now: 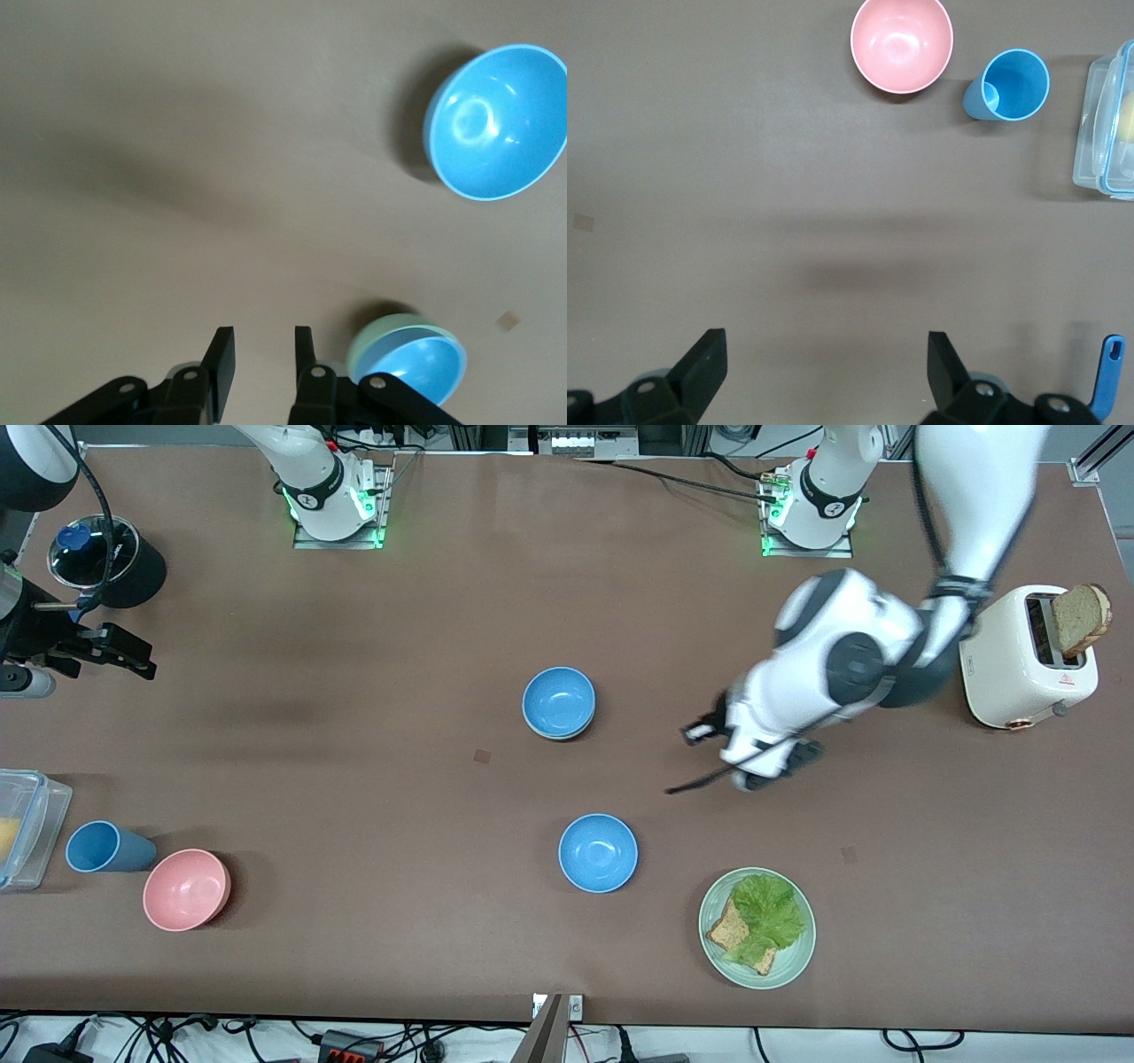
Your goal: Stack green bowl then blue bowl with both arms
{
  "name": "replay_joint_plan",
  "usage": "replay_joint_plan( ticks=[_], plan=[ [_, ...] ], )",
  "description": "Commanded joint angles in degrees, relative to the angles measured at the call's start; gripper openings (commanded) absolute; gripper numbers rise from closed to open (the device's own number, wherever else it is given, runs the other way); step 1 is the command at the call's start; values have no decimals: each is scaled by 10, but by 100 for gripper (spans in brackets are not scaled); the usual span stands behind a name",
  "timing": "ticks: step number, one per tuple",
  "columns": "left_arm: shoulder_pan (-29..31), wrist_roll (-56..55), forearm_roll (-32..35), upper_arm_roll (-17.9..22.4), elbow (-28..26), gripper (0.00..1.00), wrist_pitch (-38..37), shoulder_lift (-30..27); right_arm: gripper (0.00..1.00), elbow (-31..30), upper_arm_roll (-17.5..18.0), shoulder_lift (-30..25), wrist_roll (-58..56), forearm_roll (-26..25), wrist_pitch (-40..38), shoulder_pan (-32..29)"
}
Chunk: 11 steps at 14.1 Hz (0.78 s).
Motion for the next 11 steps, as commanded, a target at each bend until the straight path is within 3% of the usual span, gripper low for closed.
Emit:
replay_joint_plan(
  ticks=[1,3,6,8,11],
  plan=[
    [58,125,10,-11,27,43,-51,1,100,-13,-1,-15,-9,10,-1,-1],
    [85,225,22,-5,49,45,-82,1,100,-13,-1,-15,-9,10,-1,-1],
    [102,322,100,-5,103,46,-137,2,100,-13,-1,-15,-9,11,-1,-1],
    [110,372,145,-5,130,47,-163,2,100,-13,-1,-15,-9,10,-1,-1],
    [115,398,156,-5,198,54,-232,2,100,-16,-1,-15,-9,12,-2,-3]
  ],
)
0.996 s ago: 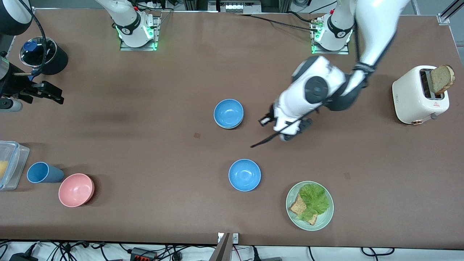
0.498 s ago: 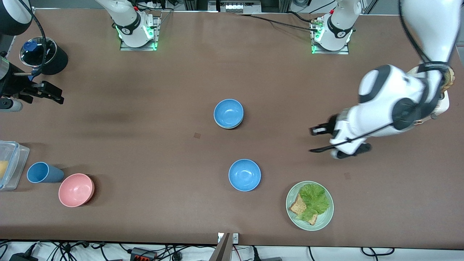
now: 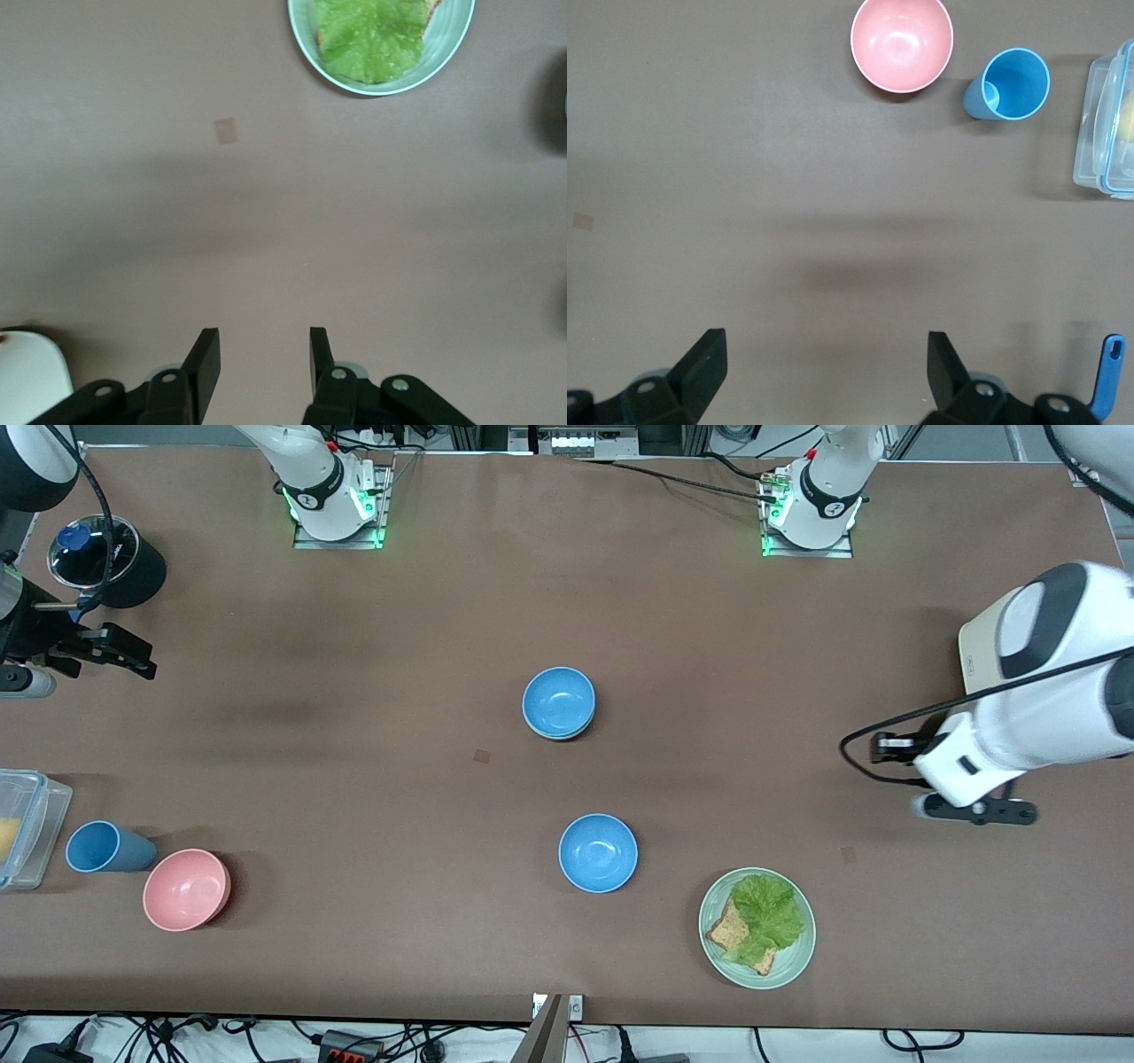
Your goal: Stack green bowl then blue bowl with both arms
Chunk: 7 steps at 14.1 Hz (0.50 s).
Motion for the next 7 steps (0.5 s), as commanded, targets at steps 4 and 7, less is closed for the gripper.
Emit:
replay_joint_plan(
  ticks=[4,7],
  plan=[
    [16,29,10,-11,86,100,-116,4,100,-15,-1,-15,-9,12,1,-3],
    [14,29,8,-14,86,100,-120,2,100,-15,-1,-15,-9,12,0,-3]
  ],
)
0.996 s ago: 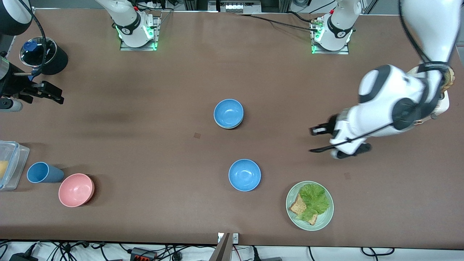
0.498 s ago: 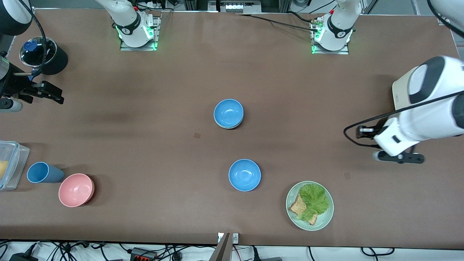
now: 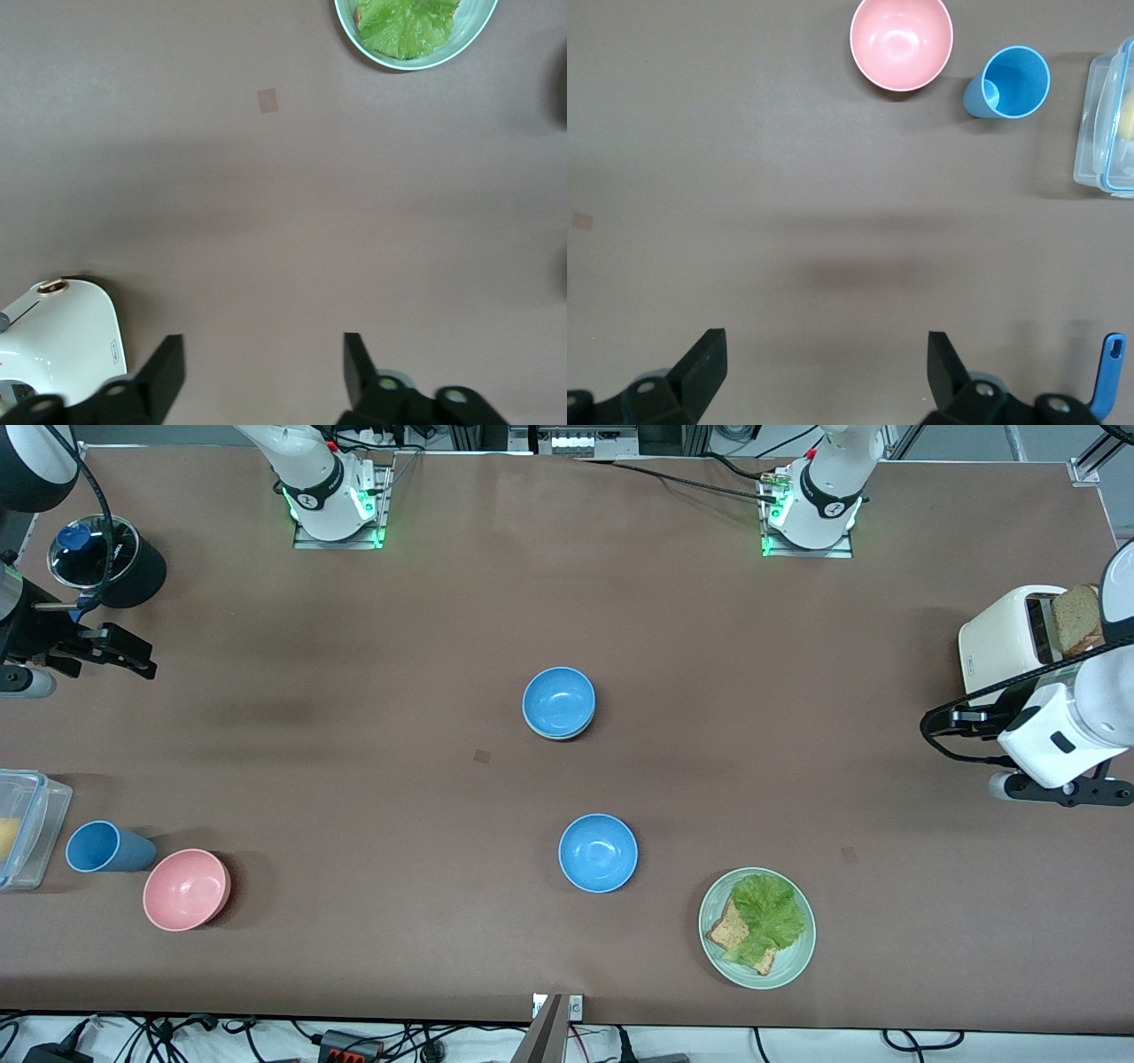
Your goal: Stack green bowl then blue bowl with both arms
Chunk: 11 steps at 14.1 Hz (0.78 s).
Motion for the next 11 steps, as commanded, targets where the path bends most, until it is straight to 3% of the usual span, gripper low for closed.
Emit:
replay_joint_plan(
  ticks=[1,6,8,10,11],
  plan=[
    [0,8,6,-11,10,100,-16,3,100,-14,0,-15,-9,11,0,-3],
    [-6,6,5,-10,4,100,-26,-18,100,-13,0,-15,-9,11,0,-3],
    [-44,10,6,14,-1,100,-41,-35,100,-13,0,-15,-9,11,0,-3],
    [-122,12,-40,138,-65,100,17,-95,100,-14,0,-15,-9,11,0,-3],
    [-160,13,-103,231,-113,100,61,-135,100,-13,0,-15,-9,11,0,-2]
  ],
)
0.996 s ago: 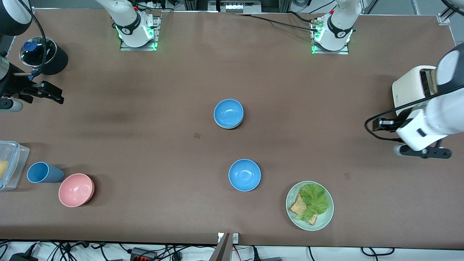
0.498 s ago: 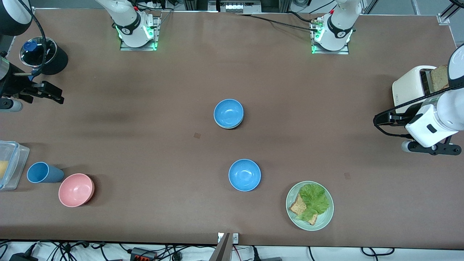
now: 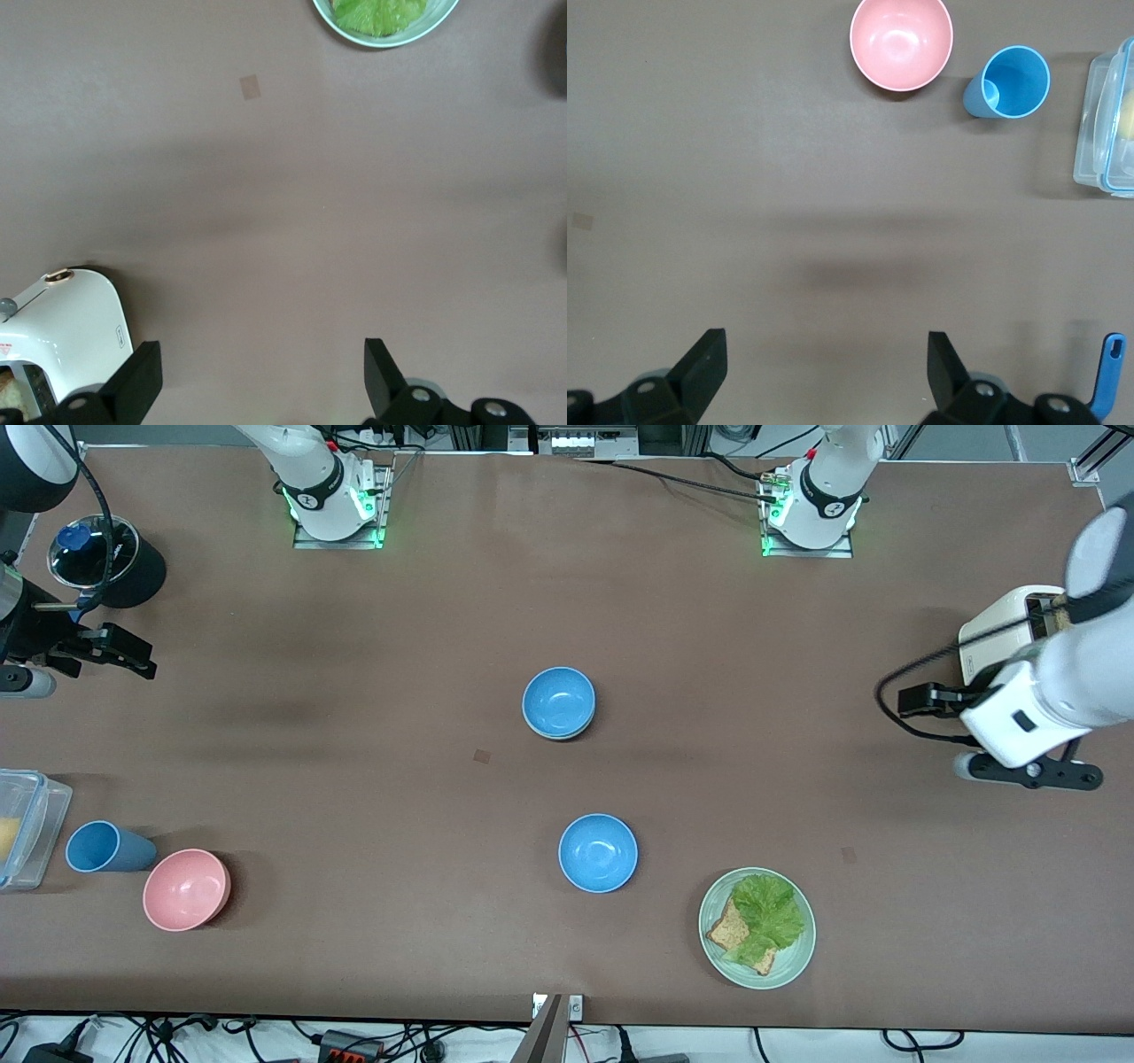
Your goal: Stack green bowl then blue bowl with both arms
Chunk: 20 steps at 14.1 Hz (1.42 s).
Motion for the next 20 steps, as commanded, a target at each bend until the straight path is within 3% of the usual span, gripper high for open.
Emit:
replay_joint_plan(
  ticks=[1,2,3,4,6,12,20],
  plan=[
    [-97,23,-151,225,-146,100,97,-115,100,-13,0,-15,-9,11,1,-2],
    [-137,58,-207,307,-190,100,127,-139,100,-13,0,-15,-9,11,1,-2],
    [-171,85,-208,350,-218,100,149,-161,100,-13,0,-15,-9,11,0,-2],
    [-192,88,-196,362,-229,100,165,-178,100,-13,0,-15,-9,11,0,-2],
    [-196,89,-139,359,-219,100,161,-183,100,-13,0,-15,-9,11,0,-2],
    [-197,87,-101,344,-202,100,121,-181,100,-13,0,-15,-9,11,0,-2],
    [-194,94,-118,342,-189,100,119,-171,100,-13,0,-16,-10,11,0,-2]
  ],
)
